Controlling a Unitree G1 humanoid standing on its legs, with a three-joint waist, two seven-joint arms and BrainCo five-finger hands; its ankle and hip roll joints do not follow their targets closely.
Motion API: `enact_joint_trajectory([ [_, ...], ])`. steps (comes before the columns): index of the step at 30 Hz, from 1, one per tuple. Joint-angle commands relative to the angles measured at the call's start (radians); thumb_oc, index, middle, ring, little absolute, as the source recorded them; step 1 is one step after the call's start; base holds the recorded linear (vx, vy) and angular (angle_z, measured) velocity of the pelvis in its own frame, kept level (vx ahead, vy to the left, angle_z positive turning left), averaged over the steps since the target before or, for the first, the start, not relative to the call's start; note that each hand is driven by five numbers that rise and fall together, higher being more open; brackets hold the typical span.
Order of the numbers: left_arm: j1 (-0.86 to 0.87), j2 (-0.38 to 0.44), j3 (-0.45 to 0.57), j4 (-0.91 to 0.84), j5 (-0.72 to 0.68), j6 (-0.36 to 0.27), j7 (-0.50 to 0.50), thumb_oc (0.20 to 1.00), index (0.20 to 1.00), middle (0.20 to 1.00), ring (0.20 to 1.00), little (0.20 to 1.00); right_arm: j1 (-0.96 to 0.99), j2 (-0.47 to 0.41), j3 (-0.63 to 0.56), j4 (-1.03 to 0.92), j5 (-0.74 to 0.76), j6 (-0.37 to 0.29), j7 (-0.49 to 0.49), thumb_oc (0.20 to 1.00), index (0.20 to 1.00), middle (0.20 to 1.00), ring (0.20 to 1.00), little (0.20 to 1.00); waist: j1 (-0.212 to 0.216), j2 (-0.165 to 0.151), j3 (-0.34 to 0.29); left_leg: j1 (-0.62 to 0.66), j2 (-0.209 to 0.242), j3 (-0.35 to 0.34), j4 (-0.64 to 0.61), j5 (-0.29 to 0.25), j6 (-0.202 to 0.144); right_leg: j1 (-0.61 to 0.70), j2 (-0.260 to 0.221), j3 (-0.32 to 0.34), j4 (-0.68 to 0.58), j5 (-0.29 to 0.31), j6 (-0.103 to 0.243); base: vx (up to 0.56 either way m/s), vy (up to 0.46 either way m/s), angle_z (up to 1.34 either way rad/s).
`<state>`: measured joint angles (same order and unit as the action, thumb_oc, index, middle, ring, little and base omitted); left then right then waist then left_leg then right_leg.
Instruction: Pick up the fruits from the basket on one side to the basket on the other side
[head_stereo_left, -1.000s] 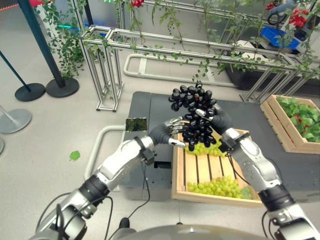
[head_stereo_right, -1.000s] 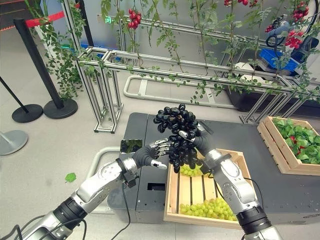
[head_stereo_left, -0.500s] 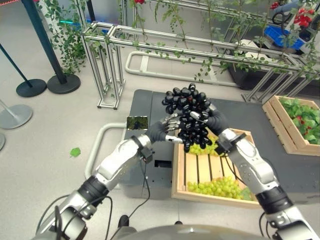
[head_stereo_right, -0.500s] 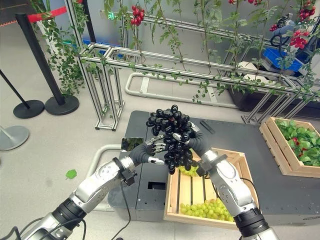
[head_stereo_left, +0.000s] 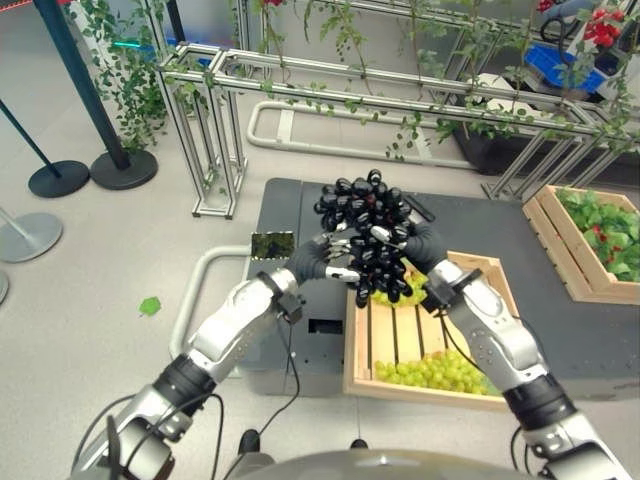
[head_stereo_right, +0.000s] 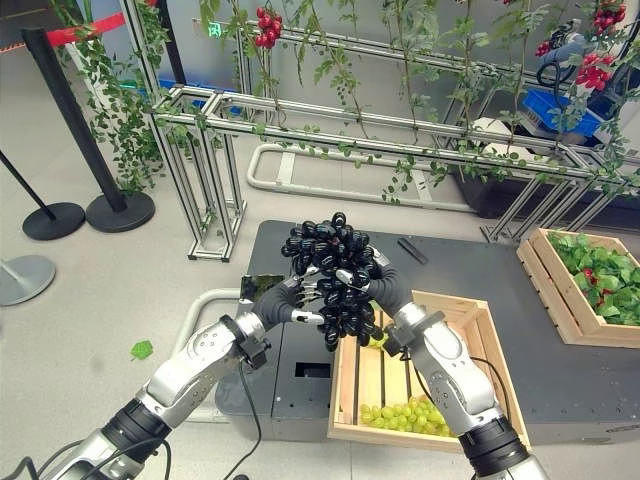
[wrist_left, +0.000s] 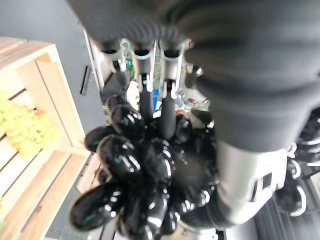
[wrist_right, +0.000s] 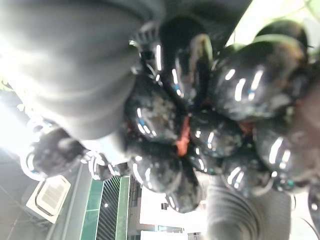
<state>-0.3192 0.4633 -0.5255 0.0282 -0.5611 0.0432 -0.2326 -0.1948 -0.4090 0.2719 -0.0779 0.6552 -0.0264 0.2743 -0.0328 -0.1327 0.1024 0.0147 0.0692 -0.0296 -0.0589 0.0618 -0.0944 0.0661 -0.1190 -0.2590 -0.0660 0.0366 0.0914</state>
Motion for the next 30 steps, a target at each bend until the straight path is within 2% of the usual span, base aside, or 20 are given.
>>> enact_joint_trajectory([
  [1,-0.051,-0.053,0.029,0.009,0.005,-0.095,0.0,1.0,1.0,1.0,1.0,1.0,-0.065,0.034,0.018,-0.118,-0.006,-0.082,0.01,0.2,0.2,0.2,0.2,0.2,0.014,-0.028,-0.037,-0.033,-0.032,-0.023,0.111,-0.126,0.063,-0.053,-0.021,0.016,0.126,-0.083,0.042,0.0,0.002,-0.03],
  [14,-0.067,-0.066,0.007,0.019,0.0,-0.093,0.008,1.0,1.0,1.0,1.0,1.0,-0.133,0.063,0.088,-0.095,-0.028,-0.081,0.003,0.2,0.2,0.2,0.2,0.2,0.017,-0.02,-0.036,-0.029,-0.036,-0.02,0.109,-0.127,0.067,-0.05,-0.026,0.015,0.127,-0.081,0.043,0.0,0.0,0.0],
  [30,-0.071,-0.072,-0.028,0.022,-0.019,-0.09,0.013,1.0,1.0,1.0,1.0,1.0,-0.317,0.112,0.186,-0.06,-0.054,-0.092,-0.021,0.2,0.2,0.2,0.2,0.2,0.036,-0.014,-0.033,-0.029,-0.041,-0.019,0.111,-0.13,0.072,-0.051,-0.029,0.021,0.123,-0.076,0.044,0.0,0.0,0.0],
])
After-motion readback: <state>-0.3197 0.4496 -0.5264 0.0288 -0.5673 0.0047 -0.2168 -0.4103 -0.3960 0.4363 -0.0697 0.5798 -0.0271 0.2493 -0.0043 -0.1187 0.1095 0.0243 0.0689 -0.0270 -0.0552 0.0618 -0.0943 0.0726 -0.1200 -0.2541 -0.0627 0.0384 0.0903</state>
